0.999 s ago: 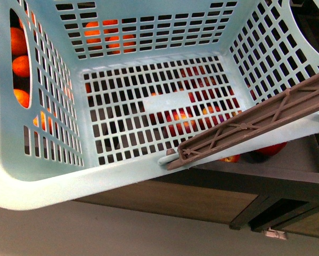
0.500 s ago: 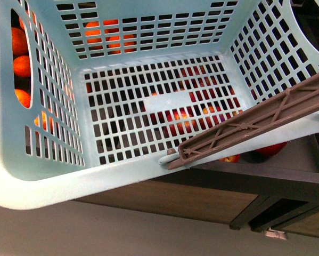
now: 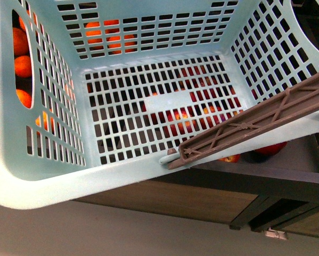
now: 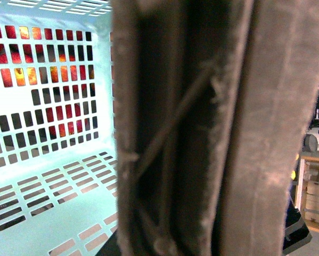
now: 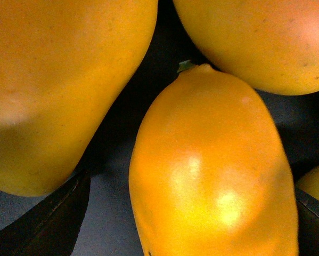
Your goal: Pick mango and avocado into basket
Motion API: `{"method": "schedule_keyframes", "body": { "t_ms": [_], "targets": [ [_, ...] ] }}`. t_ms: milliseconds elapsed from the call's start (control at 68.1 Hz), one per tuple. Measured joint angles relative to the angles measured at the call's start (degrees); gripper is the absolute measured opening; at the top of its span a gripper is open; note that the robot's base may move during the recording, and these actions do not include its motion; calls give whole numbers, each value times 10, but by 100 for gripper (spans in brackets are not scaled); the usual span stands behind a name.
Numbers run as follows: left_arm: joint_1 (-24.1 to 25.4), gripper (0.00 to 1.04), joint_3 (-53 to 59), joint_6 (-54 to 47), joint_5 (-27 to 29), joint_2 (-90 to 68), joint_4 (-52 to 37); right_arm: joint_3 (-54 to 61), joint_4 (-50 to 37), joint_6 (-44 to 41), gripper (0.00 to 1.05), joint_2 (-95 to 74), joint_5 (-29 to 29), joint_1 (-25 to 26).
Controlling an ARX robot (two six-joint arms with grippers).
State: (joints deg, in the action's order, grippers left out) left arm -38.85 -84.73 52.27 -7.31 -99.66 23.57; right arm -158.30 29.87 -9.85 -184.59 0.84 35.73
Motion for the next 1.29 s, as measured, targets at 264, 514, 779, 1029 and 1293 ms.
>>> {"method": "schedule_keyframes", "body": {
  "t_ms": [264, 514, 779, 1029, 1293],
  "targets": [
    [0, 14, 0, 0, 0, 0, 0, -63, 24, 2, 94, -35, -10, -1],
    [0, 14, 0, 0, 0, 0, 0, 42, -52, 10, 59, 20, -5, 8],
    [0, 14, 0, 0, 0, 0, 0, 277, -162, 10, 58, 151, 29, 25],
    [0, 14, 0, 0, 0, 0, 0, 516, -274, 11, 58, 324, 112, 36],
    [0, 14, 0, 0, 0, 0, 0, 785, -362, 33, 58, 570, 237, 20]
  ]
}}
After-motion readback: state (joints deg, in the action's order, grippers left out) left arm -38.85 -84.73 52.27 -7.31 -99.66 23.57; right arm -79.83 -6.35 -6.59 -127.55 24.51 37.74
